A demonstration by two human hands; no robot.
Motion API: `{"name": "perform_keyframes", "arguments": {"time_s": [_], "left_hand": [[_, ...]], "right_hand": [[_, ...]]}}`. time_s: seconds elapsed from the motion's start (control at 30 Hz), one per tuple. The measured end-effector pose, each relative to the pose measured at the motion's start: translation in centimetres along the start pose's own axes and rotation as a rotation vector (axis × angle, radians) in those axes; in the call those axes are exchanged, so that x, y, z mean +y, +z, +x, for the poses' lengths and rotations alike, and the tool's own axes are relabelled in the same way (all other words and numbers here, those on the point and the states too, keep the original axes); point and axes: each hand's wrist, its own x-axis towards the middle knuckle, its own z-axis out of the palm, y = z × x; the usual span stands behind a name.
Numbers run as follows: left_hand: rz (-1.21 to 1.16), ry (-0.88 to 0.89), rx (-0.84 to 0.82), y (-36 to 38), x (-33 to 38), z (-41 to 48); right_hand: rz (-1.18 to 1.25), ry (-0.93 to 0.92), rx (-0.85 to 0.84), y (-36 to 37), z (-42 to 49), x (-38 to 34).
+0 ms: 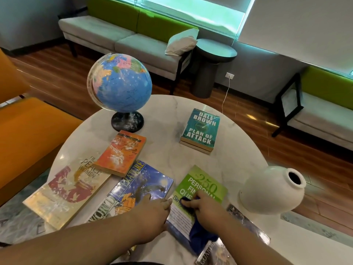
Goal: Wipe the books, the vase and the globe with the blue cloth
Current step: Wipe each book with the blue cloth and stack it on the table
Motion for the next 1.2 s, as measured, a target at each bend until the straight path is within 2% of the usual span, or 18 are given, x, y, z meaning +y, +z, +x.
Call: {"name": "perform_keyframes", "arguments": {"time_s": [0.07, 0.13, 0.2, 0.27, 0.47, 0.6, 0.67, 0.77, 0.83, 0.97, 1.03, 1.13, 1.2], "left_hand": [[-0.009, 0.002, 0.003, 0.0, 0.0, -0.1], [-0.007, 0.003, -0.005, -0.1, 0.0, -0.2], [0.0, 0.002, -0.022, -0.2, 0.2, -0.2], [0.004, -0.002, -0.03, -0.4, 0.2, -0.3], [0.018, 0.003, -0.016, -0.2, 0.2, -0.3], [0.024, 0.006, -0.005, 0.4, 0.1, 0.0], [0.007, 0.008, 0.004, 0.4, 0.0, -0.3], [-0.037, 0.034, 0.098, 1.1, -0.9, -1.2], [0.002, 0.083, 0.217, 2.4, -1.9, -2.0], [0.002, 0.079, 0.349, 5.2, -3.1, -2.9], [0.008, 0.087, 0.405, 5.4, -3.2, -2.9], [-0.013, 0.069, 0.416, 5.2, -3.0, -2.9], [-0.053, 0.086, 0.435, 5.3, -2.9, -2.7]], "right_hand": [[-0.017, 0.037, 0.077, -0.5, 0.4, 0.3], [-0.099, 0.058, 0.068, -0.5, 0.5, -0.4], [-0.281, -0.038, 0.013, 0.6, 0.4, -0.3], [-0.358, -0.114, -0.02, 1.4, -0.5, -0.3], [-0.199, -0.025, 0.162, 0.7, -0.1, -0.2], [-0.183, -0.148, 0.05, 2.2, -1.7, -1.1], [-0.165, -0.099, 0.064, 1.5, -1.8, -0.3], [-0.101, 0.033, 0.132, 0.0, -1.1, -0.4], [-0.15, 0.008, 0.071, 0.1, -1.0, -1.4], [-0.21, -0.118, -0.04, 1.9, -2.6, -1.3], [-0.261, -0.12, -0.003, 1.6, -2.7, -0.1], [-0.275, -0.031, 0.198, 1.0, -2.2, 0.6], [-0.337, -0.051, 0.118, 2.0, -2.5, -1.0]]}}
